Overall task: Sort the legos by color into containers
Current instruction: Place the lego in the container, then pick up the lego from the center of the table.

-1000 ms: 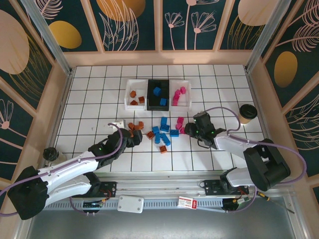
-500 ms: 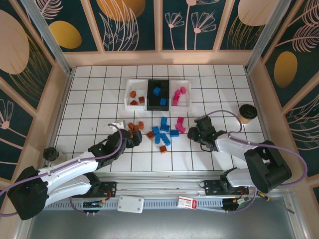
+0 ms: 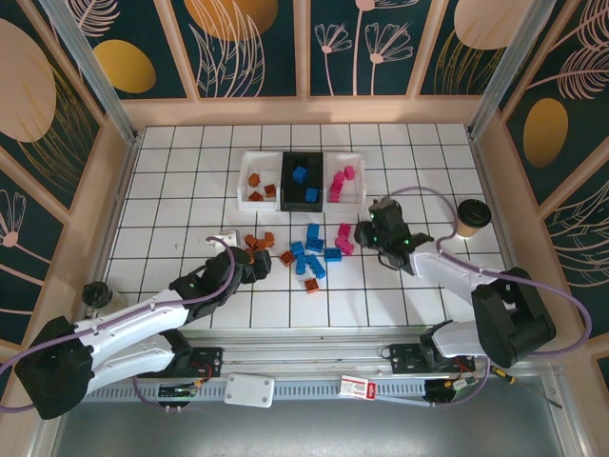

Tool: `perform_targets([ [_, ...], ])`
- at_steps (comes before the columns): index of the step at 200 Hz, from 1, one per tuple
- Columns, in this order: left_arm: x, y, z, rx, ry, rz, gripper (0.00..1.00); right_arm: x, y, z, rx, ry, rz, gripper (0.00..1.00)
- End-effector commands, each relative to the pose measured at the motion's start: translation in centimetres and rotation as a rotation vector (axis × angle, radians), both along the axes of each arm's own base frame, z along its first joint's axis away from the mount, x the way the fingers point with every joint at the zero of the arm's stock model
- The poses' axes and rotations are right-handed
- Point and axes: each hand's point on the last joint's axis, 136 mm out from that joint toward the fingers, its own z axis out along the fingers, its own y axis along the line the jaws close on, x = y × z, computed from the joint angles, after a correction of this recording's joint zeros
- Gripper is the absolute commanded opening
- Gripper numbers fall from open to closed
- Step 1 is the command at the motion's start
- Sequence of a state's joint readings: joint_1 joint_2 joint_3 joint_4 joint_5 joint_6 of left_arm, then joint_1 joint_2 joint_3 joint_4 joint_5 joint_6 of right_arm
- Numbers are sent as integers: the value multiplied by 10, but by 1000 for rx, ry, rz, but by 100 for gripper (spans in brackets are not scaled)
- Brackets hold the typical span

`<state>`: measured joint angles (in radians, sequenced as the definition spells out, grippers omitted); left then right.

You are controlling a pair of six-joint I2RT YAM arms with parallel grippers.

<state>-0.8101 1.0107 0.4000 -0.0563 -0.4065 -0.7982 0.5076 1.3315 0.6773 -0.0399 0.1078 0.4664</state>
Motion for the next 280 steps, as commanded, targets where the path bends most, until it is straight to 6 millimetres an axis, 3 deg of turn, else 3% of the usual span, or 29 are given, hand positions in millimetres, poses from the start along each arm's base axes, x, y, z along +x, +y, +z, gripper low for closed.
perform_targets([
  [1, 6, 1, 8, 12, -17, 19, 99, 43, 18, 53, 0, -155, 38, 26],
  [21, 7, -1, 8, 14, -7, 16, 99, 78, 25, 55, -22, -169, 25, 26],
  [58, 7, -6, 12, 3, 7, 0, 99, 134, 40, 40, -43, -157, 19, 30],
  [67, 6, -7, 13, 4, 10, -4, 99, 144, 43, 36, -45, -150, 23, 36],
  [81, 6, -8, 13, 7, 16, -10, 99, 154, 50, 36, -41, -154, 47, 56],
  [97, 6, -12, 11, 11, 31, -30, 99, 159, 53, 42, -40, -170, 54, 61],
  [124, 9, -22, 0, 12, 112, -84, 99, 144, 54, 65, 14, -214, 62, 62],
  [137, 13, -27, -7, -5, 146, -109, 91, 133, 54, 69, 31, -220, 69, 62],
  [176, 36, -66, 11, -13, 119, -239, 76, 95, 44, 68, 46, -216, 60, 62],
  [201, 42, -93, 13, -22, 140, -326, 76, 72, 30, 65, 65, -217, 33, 62],
  [229, 43, -118, -1, 85, 161, -392, 80, 49, 15, 58, 66, -209, 10, 62],
  [247, 49, -122, -14, 136, 179, -382, 78, 38, 7, 58, 68, -214, -4, 62],
  [280, 61, -126, -18, 174, 175, -364, 74, 24, -3, 65, 69, -232, -15, 62],
])
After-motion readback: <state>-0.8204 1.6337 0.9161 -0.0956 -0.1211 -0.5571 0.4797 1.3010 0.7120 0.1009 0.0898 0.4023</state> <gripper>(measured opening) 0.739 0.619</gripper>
